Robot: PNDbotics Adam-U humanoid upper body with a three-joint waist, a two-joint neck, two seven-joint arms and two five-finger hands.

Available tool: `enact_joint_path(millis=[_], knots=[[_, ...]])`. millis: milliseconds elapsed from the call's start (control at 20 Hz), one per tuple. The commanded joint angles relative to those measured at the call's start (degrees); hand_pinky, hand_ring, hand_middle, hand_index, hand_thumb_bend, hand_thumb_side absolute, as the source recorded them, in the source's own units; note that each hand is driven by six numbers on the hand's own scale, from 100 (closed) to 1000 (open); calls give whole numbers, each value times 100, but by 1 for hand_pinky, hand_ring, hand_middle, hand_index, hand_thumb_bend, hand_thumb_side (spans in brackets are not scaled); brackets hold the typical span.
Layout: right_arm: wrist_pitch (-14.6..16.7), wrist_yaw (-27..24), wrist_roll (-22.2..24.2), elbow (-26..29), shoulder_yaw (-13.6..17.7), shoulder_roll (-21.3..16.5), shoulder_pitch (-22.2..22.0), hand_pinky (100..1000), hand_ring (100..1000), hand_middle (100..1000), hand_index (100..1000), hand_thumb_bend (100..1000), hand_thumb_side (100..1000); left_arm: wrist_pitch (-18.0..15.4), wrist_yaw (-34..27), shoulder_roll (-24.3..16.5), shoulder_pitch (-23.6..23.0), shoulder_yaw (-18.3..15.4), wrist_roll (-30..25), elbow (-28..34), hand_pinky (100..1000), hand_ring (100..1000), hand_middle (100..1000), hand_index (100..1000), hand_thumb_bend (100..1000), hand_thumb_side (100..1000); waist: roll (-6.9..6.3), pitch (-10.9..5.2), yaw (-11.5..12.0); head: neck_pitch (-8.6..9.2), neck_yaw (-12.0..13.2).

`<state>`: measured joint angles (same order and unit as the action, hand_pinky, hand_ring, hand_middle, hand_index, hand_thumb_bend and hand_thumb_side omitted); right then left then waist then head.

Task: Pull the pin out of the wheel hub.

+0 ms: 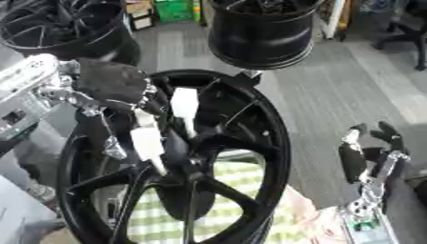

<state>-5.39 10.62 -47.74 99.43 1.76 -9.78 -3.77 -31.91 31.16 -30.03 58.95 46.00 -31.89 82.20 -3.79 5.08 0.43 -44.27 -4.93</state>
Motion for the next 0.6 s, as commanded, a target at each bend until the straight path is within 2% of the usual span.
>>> enact_joint_path(millis=[50,350,450,600], knots=[[21,-18,12,72,22,-18,48,507,407,642,793,127,385,-2005,-64,-47,78,-105,-2007,5,543,237,455,576,461,358,28,-48,-1,15,16],[27,-23,14,65,24,-16,48,507,406,641,793,129,384,-2005,-237,-36,71,-123,-2007,-11,523,201,385,507,409,336,30,-50,0,15,13],[29,-26,11,62,27,-14,47,507,406,641,793,129,384,-2005,-328,-45,72,-168,-2007,-4,515,185,340,465,379,325,32,-52,5,15,14],[32,-27,12,59,28,-15,48,507,406,641,793,129,384,-2005,-503,-86,86,-282,-2007,32,513,181,322,448,364,319,33,-56,15,15,11]])
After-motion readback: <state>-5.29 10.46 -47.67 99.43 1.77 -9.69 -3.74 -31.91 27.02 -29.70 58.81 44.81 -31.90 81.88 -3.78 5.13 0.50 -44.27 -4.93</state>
